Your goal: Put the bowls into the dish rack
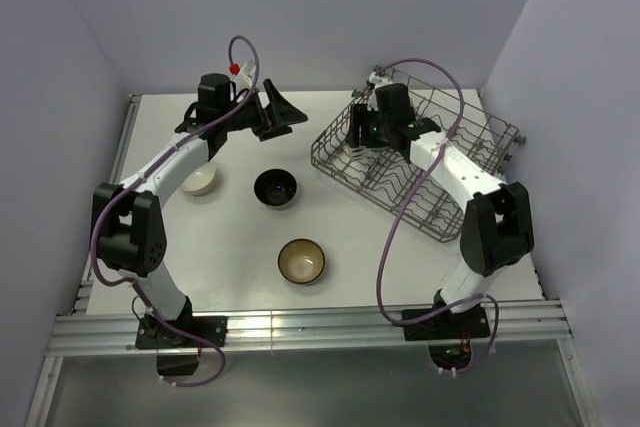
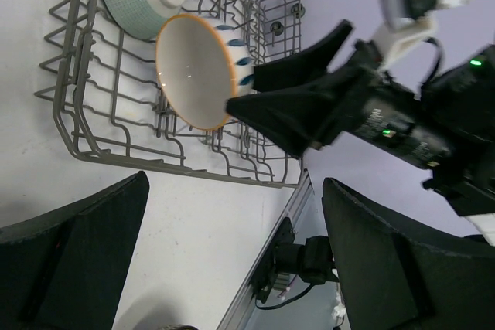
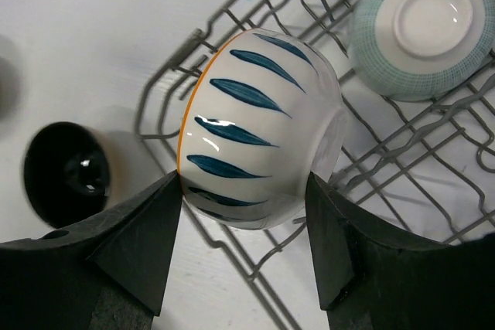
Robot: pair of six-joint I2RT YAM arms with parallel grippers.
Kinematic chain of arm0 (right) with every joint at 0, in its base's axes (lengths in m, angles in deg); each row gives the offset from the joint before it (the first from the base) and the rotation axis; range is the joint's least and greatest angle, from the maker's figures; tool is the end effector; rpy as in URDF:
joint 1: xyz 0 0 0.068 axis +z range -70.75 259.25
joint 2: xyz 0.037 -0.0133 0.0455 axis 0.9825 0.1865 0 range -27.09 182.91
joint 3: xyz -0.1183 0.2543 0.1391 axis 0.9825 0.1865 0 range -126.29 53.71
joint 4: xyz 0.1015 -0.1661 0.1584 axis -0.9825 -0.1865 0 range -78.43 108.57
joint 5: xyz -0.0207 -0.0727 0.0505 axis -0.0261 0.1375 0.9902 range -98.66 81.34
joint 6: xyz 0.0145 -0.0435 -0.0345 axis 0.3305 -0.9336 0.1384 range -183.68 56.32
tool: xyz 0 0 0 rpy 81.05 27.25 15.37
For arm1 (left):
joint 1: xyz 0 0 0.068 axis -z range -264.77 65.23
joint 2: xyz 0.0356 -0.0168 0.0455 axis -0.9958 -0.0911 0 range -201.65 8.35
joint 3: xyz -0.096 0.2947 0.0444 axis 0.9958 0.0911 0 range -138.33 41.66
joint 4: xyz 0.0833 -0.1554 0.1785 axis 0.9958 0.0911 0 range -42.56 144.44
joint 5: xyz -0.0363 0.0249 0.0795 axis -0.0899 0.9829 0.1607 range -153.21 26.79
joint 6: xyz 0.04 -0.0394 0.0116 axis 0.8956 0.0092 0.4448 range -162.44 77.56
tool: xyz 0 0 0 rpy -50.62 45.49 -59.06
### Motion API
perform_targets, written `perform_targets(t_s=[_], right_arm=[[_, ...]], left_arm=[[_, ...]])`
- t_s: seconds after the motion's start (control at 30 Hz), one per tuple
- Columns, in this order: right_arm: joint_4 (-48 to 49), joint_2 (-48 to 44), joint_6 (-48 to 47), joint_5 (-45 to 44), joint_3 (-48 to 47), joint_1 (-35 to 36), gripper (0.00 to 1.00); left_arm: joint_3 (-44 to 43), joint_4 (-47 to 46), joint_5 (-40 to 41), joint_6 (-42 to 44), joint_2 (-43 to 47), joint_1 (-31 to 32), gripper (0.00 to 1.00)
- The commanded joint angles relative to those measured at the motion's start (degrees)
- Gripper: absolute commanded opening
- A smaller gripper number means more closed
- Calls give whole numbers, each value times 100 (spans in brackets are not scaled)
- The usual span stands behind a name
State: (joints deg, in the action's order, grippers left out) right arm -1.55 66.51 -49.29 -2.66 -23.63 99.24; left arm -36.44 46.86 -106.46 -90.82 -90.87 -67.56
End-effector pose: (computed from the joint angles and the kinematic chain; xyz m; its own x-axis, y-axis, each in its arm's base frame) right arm 0.3486 0.1313 0.3426 -0.6441 0.0288 -0.7644 -0.2673 0.9278 0.2601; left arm 0.3792 -0.1465 0.3505 -0.8418 -0.3094 -0.4423 0.2996 0.4137 -0.8597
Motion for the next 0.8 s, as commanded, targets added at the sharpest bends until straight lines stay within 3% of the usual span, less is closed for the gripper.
perform_targets(t_s=[0.0, 0.77], right_arm=[[395, 184, -620, -257, -387, -39, 0], [-229, 1477, -2036, -863, -1371, 75, 0]], left_arm=[[-56, 40, -26, 197, 385, -95, 100], [401, 155, -263, 145, 966, -649, 99]])
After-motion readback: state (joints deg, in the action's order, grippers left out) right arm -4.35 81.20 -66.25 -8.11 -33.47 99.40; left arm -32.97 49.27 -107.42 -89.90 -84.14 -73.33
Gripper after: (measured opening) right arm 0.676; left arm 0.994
